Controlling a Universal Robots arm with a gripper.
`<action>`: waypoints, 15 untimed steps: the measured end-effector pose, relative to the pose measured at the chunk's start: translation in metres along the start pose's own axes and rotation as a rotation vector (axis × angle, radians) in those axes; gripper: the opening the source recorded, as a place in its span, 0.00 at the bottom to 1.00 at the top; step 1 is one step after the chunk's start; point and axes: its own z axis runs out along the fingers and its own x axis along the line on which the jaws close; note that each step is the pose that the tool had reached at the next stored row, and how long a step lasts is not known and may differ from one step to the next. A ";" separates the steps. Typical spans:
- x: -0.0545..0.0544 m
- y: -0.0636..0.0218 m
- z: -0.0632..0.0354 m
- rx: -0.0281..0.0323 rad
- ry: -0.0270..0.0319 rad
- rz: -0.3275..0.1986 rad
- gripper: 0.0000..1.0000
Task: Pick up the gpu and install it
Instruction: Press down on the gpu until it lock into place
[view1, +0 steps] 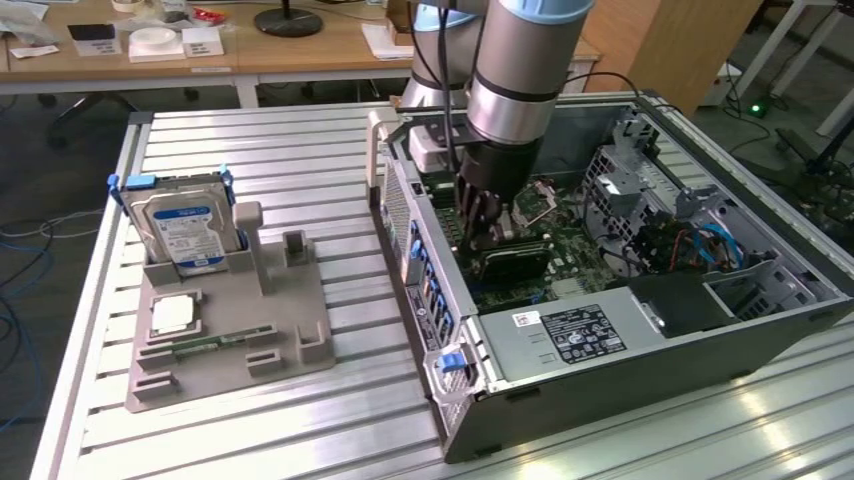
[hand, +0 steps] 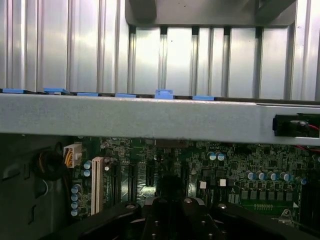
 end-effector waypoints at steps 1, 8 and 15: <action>0.000 0.0001 0.0011 -0.0009 0.0001 0.000 0.11; 0.000 -0.0002 0.0038 -0.0026 -0.0017 0.000 0.11; 0.000 0.0000 -0.0107 -0.0024 -0.0014 0.000 0.11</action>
